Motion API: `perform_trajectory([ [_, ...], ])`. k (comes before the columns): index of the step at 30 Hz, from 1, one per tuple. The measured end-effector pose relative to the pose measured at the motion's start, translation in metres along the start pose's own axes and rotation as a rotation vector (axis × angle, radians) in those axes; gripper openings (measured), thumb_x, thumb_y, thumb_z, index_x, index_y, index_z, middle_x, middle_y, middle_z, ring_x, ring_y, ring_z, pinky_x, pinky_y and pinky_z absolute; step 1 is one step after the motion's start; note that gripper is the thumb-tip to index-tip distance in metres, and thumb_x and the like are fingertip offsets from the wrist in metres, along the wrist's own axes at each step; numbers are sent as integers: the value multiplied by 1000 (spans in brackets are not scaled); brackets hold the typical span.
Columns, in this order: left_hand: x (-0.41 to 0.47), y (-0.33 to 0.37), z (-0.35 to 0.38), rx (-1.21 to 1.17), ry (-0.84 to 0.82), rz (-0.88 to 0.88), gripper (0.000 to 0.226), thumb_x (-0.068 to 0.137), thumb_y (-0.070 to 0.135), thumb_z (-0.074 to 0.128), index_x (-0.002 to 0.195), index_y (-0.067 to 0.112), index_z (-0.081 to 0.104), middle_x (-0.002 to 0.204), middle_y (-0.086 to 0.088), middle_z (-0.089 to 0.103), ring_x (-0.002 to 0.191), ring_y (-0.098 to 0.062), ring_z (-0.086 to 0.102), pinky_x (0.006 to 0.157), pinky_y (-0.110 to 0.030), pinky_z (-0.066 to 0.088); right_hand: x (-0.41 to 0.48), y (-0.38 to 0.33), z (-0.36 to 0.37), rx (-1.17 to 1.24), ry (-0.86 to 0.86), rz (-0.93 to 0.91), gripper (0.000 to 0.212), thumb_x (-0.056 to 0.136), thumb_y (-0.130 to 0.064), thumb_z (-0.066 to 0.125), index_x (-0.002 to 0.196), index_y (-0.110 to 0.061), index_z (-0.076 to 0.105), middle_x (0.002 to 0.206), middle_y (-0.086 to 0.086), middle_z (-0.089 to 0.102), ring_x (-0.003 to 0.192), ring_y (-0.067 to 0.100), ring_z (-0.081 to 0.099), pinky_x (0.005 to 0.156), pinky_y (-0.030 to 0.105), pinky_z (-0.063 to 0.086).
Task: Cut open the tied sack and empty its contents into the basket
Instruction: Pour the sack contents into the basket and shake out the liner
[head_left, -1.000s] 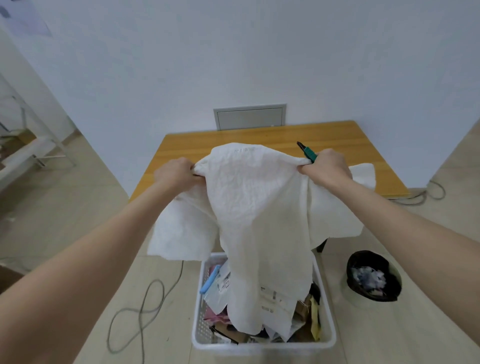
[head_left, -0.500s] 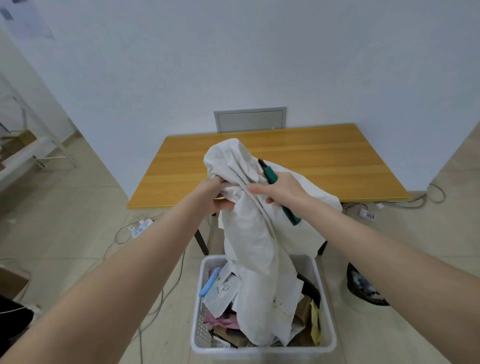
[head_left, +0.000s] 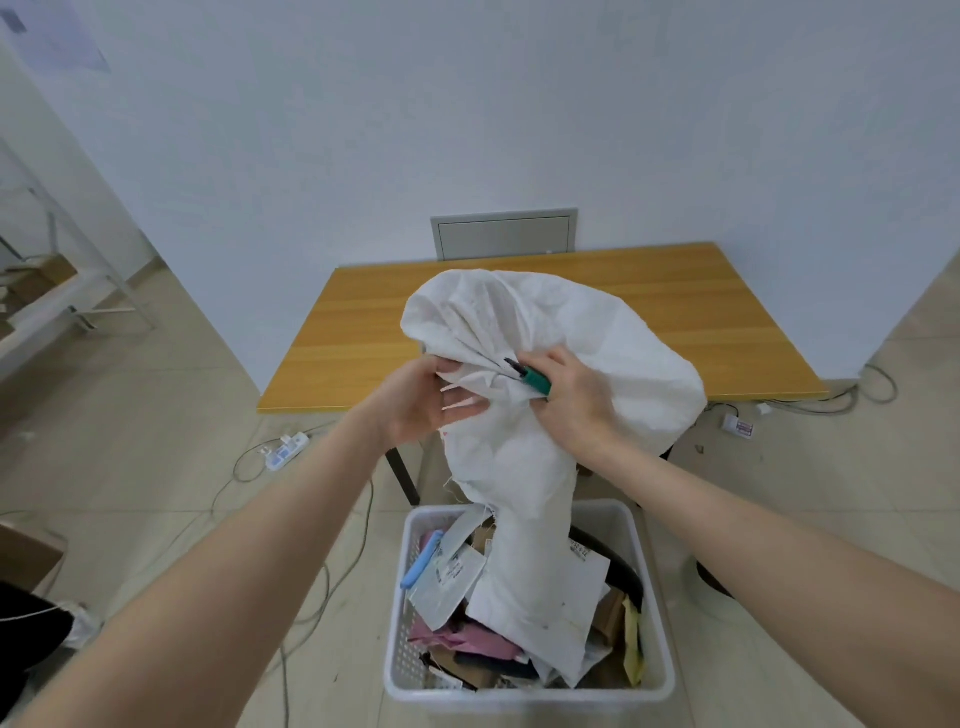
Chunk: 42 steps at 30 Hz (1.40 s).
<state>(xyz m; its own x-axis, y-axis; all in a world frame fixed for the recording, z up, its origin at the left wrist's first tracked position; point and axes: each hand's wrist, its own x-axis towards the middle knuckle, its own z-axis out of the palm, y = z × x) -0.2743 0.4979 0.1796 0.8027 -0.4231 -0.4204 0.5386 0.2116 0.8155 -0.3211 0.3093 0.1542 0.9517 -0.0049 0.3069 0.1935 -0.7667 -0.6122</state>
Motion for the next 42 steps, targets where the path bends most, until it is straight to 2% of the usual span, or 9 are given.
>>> perform_trajectory([
  [3, -14, 23, -29, 249, 46, -27, 31, 75, 16, 59, 106, 11, 59, 106, -4, 63, 102, -22, 62, 89, -44, 53, -3, 12, -4, -35, 88, -74, 47, 74, 7, 66, 114, -16, 69, 101, 9, 62, 87, 34, 62, 71, 46, 53],
  [7, -17, 57, -42, 630, 559, 333, 21, 88, 15, 58, 108, 17, 59, 108, -3, 55, 96, -16, 54, 78, -29, 48, -7, 23, -7, -198, 153, -219, 41, 59, 11, 73, 89, -17, 72, 82, 8, 59, 62, 33, 60, 47, 35, 51],
  [10, -13, 66, -16, 1096, 261, 411, 61, 83, 23, 70, 136, 26, 42, 133, 6, 45, 120, -10, 41, 96, -27, 36, -10, 15, -7, -274, 172, -329, 27, 63, 3, 71, 80, -18, 70, 78, 6, 58, 56, 29, 56, 42, 25, 40],
  [14, 3, 49, 10, 1627, -55, 15, 114, 68, 38, 81, 149, 31, 1, 156, 6, 16, 143, -17, 18, 117, -43, 19, -13, 9, -2, -231, 205, -356, 16, 69, -1, 63, 75, -15, 65, 77, 8, 57, 54, 30, 54, 36, 27, 39],
  [20, 21, 7, 15, 1518, -174, -67, 132, 55, 54, 84, 148, 33, -8, 153, 2, 26, 139, -22, 28, 115, -45, 26, -20, 15, 7, -58, 290, -177, 32, 59, 18, 66, 77, -9, 63, 79, 9, 55, 57, 29, 54, 39, 36, 46],
  [25, 19, -15, 21, 1347, -165, 55, 103, 60, 41, 86, 141, 30, 25, 132, 8, 49, 121, -16, 47, 104, -35, 38, -24, 15, 14, 84, 342, -94, 24, 66, 13, 68, 78, -8, 64, 79, 0, 49, 64, 24, 54, 48, 38, 48],
  [30, 19, -25, 23, 1326, -61, 75, 67, 49, 48, 84, 106, 21, 61, 101, 2, 69, 96, -18, 63, 91, -40, 51, -27, 7, 18, 230, 313, 15, 22, 71, 12, 64, 74, -10, 63, 78, -4, 47, 66, 21, 52, 56, 21, 39],
  [36, 14, -33, 30, 1516, 195, 238, 37, 63, 35, 79, 61, 16, 48, 59, 3, 50, 58, -17, 45, 52, -28, 33, -28, 17, -7, 285, -34, -40, 33, 70, 7, 58, 82, -22, 67, 87, -12, 46, 80, 8, 52, 71, 8, 39],
  [42, 8, -50, 25, 2014, 358, 447, 38, 74, 36, 63, 104, 16, 52, 92, -3, 66, 85, -30, 60, 60, -31, 29, -10, 28, -45, 401, 70, 183, 18, 81, -27, 70, 95, -38, 65, 105, -12, 53, 92, 4, 52, 86, 33, 46],
])
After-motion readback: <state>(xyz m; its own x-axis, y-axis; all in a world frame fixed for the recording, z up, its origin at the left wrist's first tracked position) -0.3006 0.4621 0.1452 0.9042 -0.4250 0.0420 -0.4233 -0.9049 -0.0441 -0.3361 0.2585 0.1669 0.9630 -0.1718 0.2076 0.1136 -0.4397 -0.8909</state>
